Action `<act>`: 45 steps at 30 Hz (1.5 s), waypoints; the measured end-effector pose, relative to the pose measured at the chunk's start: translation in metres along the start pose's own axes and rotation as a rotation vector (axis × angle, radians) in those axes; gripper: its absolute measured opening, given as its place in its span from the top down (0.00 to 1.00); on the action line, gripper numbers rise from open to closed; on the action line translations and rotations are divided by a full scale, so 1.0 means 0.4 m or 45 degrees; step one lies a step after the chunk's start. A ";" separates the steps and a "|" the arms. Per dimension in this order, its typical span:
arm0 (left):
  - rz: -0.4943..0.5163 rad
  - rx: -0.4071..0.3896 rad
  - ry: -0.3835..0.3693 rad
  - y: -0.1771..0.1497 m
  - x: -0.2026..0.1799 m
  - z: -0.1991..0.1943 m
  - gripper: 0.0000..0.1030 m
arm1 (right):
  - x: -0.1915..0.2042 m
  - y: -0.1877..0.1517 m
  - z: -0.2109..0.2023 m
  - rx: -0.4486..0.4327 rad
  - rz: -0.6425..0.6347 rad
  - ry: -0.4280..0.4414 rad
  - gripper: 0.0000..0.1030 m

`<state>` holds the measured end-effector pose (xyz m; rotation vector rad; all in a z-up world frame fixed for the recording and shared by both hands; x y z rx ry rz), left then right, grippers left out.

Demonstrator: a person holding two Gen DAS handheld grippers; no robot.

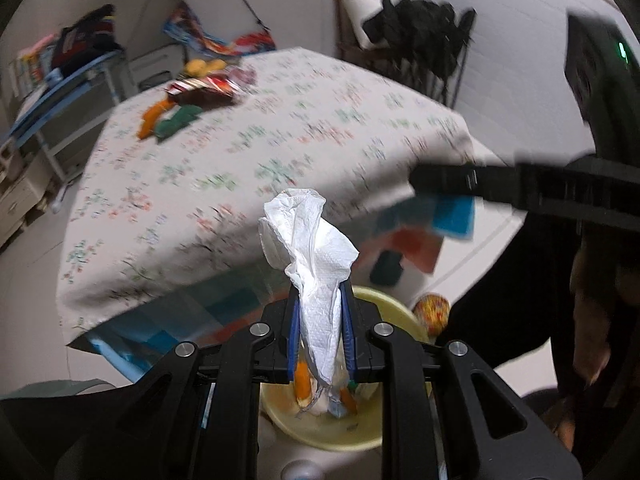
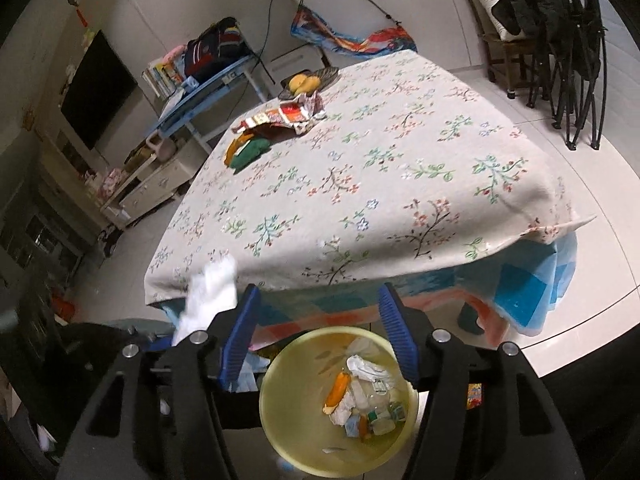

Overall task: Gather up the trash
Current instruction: 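Carry the white tissue over the yellow bin with the left gripper, then open the left gripper to drop the white tissue into the yellow bin, then move both open grippers back over the table toward the remaining items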

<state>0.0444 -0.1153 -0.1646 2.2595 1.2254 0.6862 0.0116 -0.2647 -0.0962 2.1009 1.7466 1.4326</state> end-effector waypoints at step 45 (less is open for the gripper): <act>-0.146 -0.024 0.098 0.024 0.087 -0.007 0.35 | 0.016 0.035 0.009 -0.023 -0.023 0.021 0.35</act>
Point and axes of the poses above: each gripper's, at about its wrist camera, not at the fingertips, and z roughly the way its jaws point, x to its left, y to its top, the point moved 4 cm from there along z, roughly the way its jaws point, and after that the axes turned 14 degrees about y, right-handed, at the moved point
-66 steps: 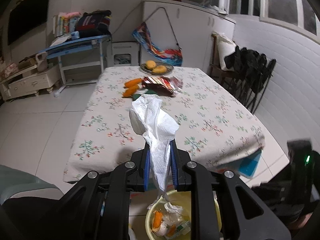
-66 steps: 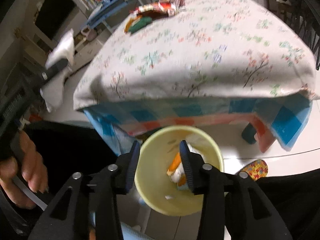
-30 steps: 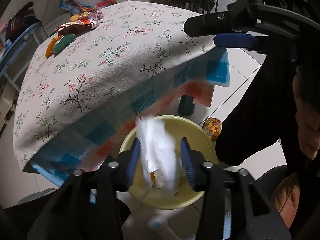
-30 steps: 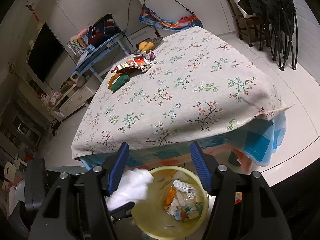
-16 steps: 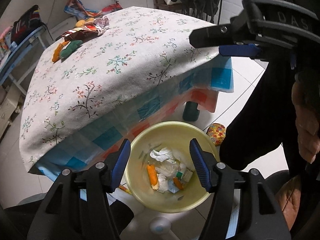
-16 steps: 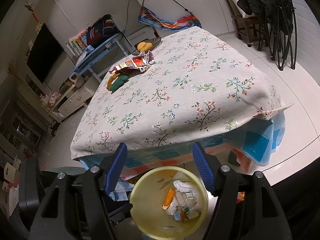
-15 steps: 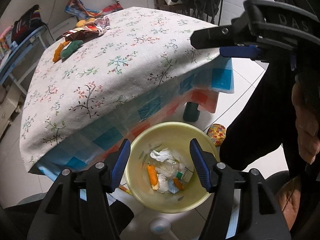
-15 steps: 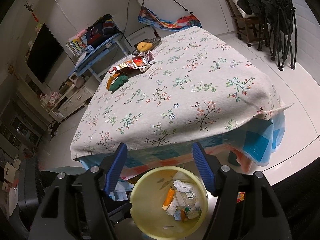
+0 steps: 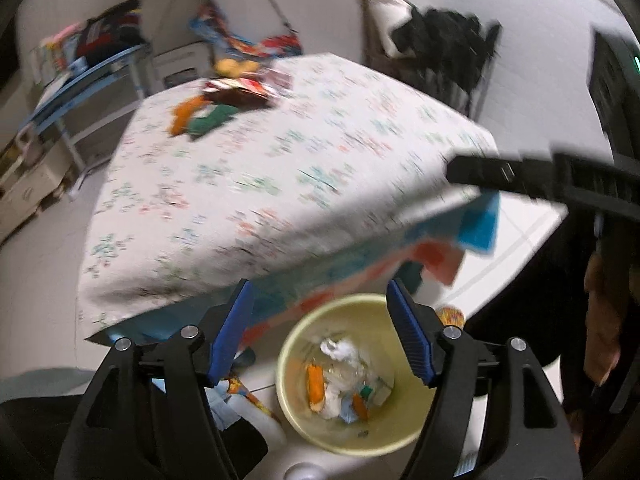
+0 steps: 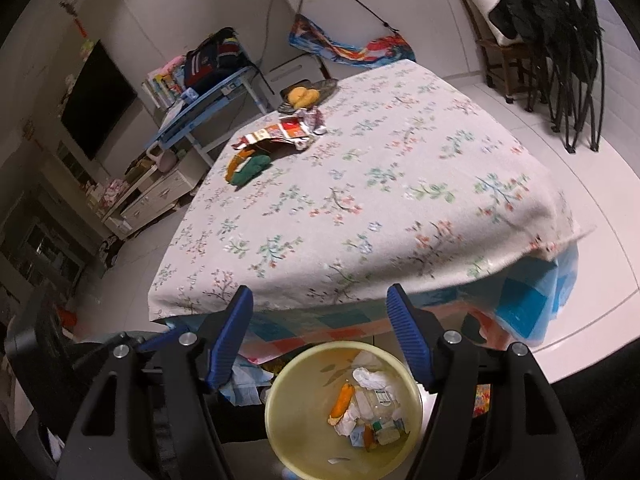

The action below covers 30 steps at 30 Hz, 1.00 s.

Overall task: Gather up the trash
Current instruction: 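Move both open grippers back over the table toward the remaining items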

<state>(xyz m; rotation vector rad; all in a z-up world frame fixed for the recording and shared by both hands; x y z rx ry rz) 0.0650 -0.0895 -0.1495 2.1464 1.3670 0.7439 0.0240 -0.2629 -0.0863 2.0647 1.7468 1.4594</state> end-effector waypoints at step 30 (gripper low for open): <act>-0.469 0.027 0.213 0.309 0.372 0.231 0.31 | 0.070 0.134 0.242 0.170 -0.158 0.072 0.35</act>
Point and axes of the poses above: each gripper's, at about its wrist camera, not at the fingertips, and z roughly the way its jaws point, x to its left, y to its top, the point moved 4 cm from there along z, roughly the way its jaws point, and after that the axes turned 14 degrees about y, right-handed, at the moved point
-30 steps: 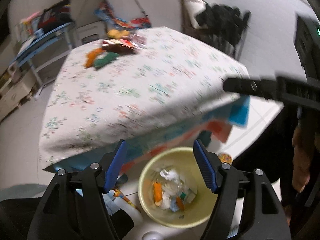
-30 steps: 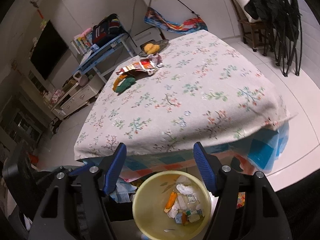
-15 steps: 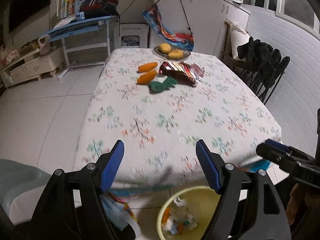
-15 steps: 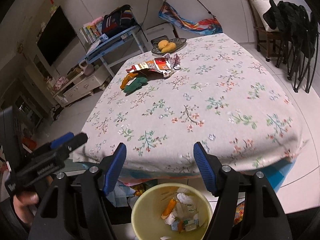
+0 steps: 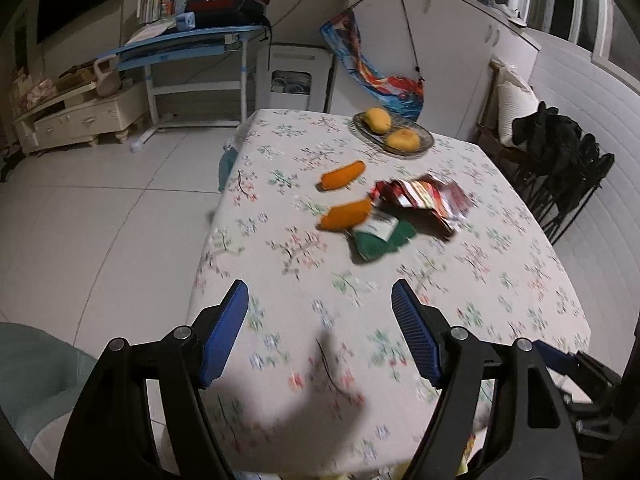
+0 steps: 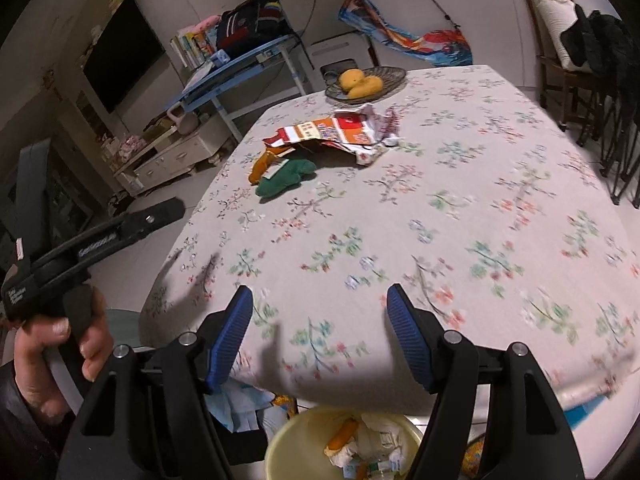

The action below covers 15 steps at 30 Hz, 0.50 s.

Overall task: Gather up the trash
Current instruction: 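Move both open grippers back over the table toward the remaining items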

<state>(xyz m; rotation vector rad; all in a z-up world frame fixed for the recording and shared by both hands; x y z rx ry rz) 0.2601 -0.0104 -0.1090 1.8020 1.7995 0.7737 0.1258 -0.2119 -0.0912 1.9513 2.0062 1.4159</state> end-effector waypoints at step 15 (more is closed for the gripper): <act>-0.099 0.047 0.027 0.095 0.065 0.096 0.31 | 0.042 0.160 0.193 0.018 -0.027 0.049 0.35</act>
Point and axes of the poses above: each gripper's, at about its wrist camera, not at the fingertips, and z roughly the way its jaws point, x to its left, y to its top, the point moved 4 cm from there along z, roughly the way its jaws point, and after that the axes turned 14 degrees about y, right-handed, at the moved point
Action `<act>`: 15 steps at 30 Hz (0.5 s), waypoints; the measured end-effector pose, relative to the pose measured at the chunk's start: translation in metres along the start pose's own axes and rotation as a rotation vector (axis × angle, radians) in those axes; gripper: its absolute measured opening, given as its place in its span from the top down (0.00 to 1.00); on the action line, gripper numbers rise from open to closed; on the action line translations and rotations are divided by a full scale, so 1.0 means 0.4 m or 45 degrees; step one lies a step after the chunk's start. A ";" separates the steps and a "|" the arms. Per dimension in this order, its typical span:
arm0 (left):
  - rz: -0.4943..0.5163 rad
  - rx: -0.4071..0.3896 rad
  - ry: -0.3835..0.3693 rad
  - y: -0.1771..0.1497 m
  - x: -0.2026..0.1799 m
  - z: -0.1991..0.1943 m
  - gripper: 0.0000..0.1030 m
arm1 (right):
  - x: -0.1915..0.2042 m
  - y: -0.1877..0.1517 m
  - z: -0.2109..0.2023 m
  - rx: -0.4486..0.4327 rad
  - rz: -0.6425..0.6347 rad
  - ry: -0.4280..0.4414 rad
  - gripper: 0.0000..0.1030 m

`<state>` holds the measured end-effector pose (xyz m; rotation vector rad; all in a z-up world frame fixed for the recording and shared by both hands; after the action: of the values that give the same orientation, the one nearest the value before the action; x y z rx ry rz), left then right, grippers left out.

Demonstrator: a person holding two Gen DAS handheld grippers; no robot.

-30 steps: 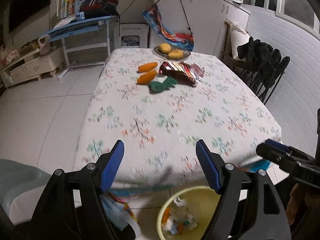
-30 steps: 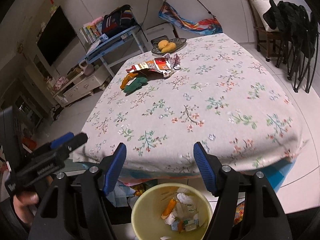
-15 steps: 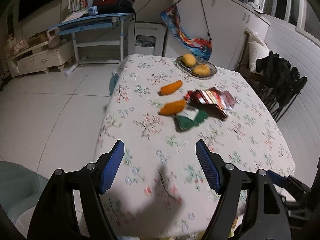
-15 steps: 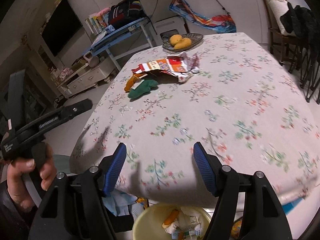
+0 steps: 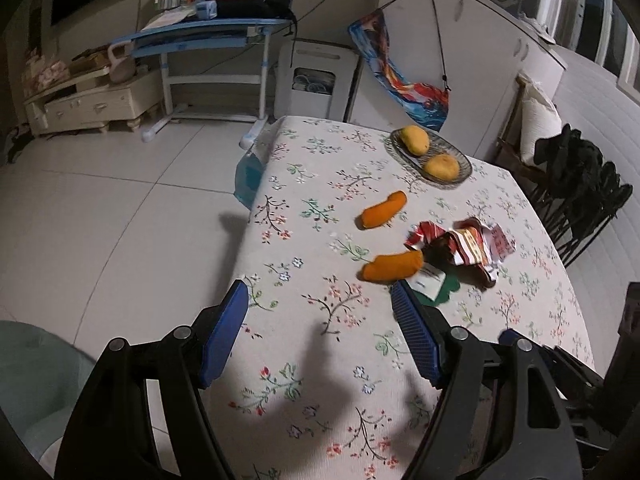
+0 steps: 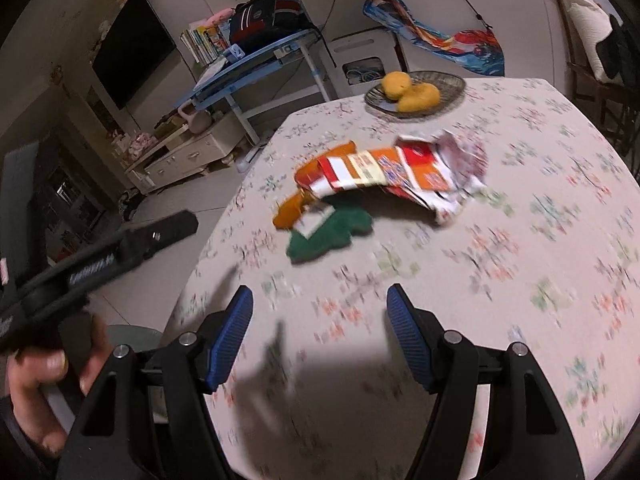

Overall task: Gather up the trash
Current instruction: 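Move both open grippers back over the table toward the remaining items, then grasp the green cloth with the right gripper while the left grasps the flat orange peel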

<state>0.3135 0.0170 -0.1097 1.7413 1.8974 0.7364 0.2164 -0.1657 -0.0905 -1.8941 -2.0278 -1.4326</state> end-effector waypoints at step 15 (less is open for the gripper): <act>-0.029 0.034 0.001 0.047 0.007 0.041 0.31 | -0.023 0.053 0.147 0.138 -0.089 -0.076 0.54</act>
<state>0.3382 0.0222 -0.1096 1.7334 1.9325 0.7061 0.2677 -0.1406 -0.1174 -1.8630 -2.1706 -1.2653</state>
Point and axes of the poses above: each gripper's, at about its wrist camera, not at the fingertips, and z roughly the way its jaws point, x to its left, y to its top, the point moved 4 cm from there along z, roughly the way its jaws point, and after that the axes turned 14 degrees about y, right-handed, at the moved point
